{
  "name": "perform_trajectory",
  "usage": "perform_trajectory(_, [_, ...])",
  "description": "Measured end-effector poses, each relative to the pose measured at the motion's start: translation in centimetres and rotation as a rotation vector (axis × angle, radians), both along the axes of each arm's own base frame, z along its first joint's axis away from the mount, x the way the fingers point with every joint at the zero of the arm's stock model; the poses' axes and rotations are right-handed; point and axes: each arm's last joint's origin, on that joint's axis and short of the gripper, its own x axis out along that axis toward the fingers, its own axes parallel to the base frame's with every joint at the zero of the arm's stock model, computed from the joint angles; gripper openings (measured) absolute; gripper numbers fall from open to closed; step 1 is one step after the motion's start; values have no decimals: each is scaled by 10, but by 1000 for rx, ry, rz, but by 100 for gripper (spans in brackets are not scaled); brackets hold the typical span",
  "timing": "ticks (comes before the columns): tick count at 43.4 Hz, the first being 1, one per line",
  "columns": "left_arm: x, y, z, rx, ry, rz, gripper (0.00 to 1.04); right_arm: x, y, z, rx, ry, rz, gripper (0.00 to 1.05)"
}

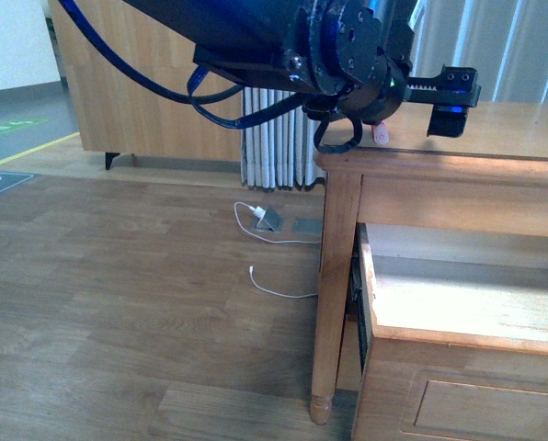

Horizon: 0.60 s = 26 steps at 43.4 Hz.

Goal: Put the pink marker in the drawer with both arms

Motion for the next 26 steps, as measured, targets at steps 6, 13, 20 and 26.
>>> perform_trajectory(6, [7,-8,-12,61,64,39,99,0,0,0,0,0,0,96])
perform_trajectory(13, [10,-10,-8,85,84,65,99,0,0,0,0,0,0,96])
perform_trajectory(20, [12,-11,-8,98,95,75,99,0,0,0,0,0,0,96])
perform_trajectory(26, [11,-10,-7,113,113,82,97,0,0,0,0,0,0,96])
